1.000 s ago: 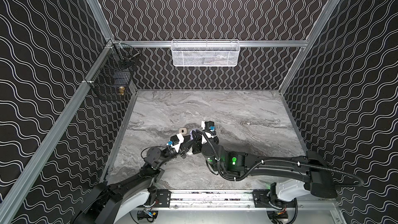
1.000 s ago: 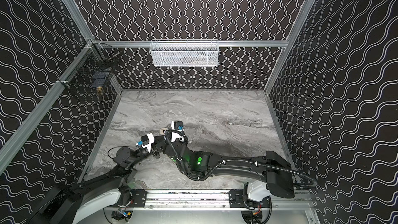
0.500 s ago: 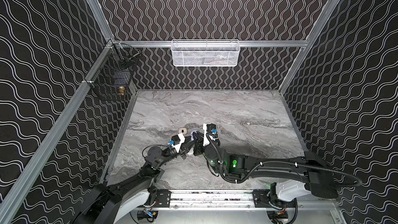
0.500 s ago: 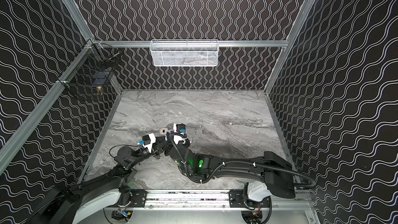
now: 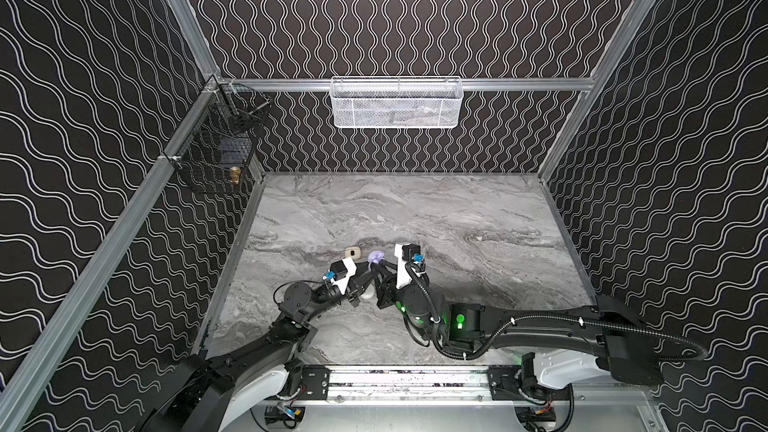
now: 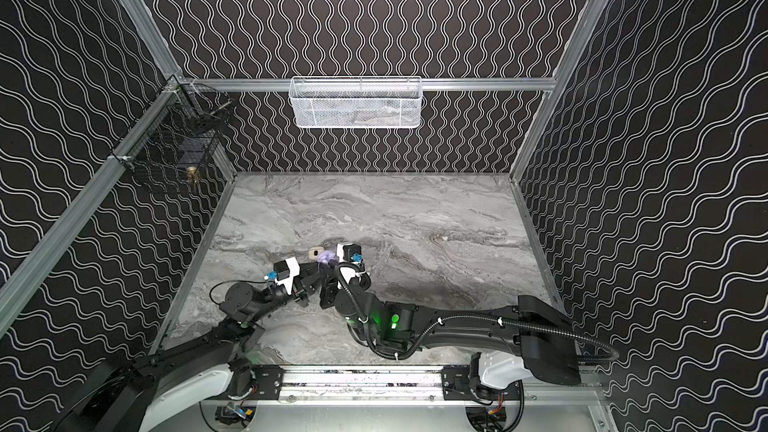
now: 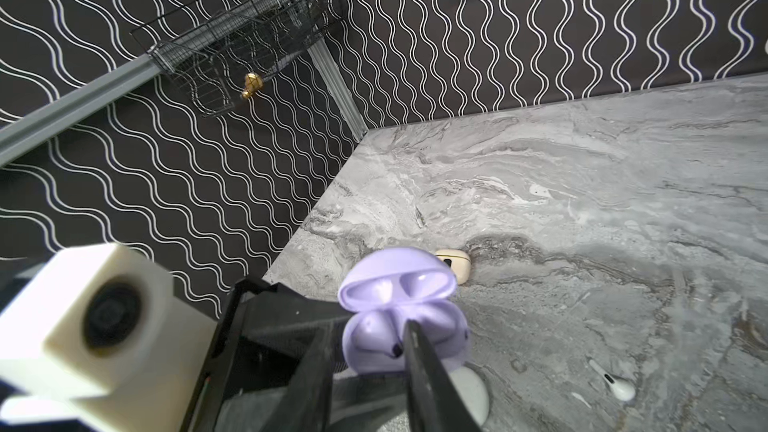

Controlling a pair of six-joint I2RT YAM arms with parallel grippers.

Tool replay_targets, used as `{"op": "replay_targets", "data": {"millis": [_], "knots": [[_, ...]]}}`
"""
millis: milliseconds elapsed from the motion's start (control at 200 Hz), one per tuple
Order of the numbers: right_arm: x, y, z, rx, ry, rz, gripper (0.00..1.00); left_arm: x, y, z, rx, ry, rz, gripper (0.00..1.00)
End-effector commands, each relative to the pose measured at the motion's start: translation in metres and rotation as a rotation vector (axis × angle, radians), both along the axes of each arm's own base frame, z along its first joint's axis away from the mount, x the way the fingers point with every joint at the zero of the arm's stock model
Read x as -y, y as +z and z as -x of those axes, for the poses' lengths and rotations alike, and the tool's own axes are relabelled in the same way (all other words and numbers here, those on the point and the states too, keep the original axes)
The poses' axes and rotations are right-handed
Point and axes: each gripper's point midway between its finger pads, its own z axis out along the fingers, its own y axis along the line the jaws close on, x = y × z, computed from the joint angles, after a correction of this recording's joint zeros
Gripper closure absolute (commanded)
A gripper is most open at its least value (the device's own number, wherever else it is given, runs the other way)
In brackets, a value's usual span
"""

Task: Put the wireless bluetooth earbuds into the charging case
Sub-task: 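Lower the lavender earbud into the open case slot with the right gripper, then open the right gripper and draw it back from the case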

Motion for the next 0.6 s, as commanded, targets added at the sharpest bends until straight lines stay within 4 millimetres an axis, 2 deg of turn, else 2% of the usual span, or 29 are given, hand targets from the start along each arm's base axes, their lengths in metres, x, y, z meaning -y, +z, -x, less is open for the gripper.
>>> {"op": "replay_targets", "data": {"millis": [0, 155, 250, 400, 455, 480, 495, 520, 596], "knots": [[0.004, 0.000, 0.001, 0.007, 0.004, 0.034, 0.56, -0.003, 0.020, 0.004, 0.066, -0.001, 0.045, 1.00], [0.024, 0.016, 0.000, 0.019, -0.039, 0.027, 0.48, -0.002, 0.019, 0.004, 0.068, -0.002, 0.046, 1.00], [0.038, 0.030, 0.001, 0.029, -0.051, 0.022, 0.48, -0.001, 0.018, 0.005, 0.070, -0.007, 0.040, 1.00], [0.057, 0.047, 0.000, 0.030, -0.072, 0.043, 0.54, 0.001, 0.017, 0.008, 0.091, -0.028, 0.038, 1.00], [0.061, 0.047, -0.007, -0.001, -0.068, 0.079, 0.55, 0.001, 0.018, 0.009, 0.098, -0.038, 0.039, 1.00], [0.063, 0.041, -0.012, -0.032, -0.064, 0.105, 0.57, 0.003, 0.017, 0.010, 0.098, -0.045, 0.037, 1.00], [0.062, 0.048, -0.015, -0.043, -0.058, 0.098, 0.57, 0.003, 0.017, 0.010, 0.101, -0.050, 0.035, 1.00], [0.062, 0.048, -0.021, -0.069, -0.047, 0.105, 0.58, 0.004, 0.017, 0.011, 0.103, -0.060, 0.033, 1.00], [0.062, 0.036, -0.039, -0.149, -0.009, 0.147, 0.59, 0.008, 0.016, 0.015, 0.117, -0.092, 0.029, 1.00]]}}
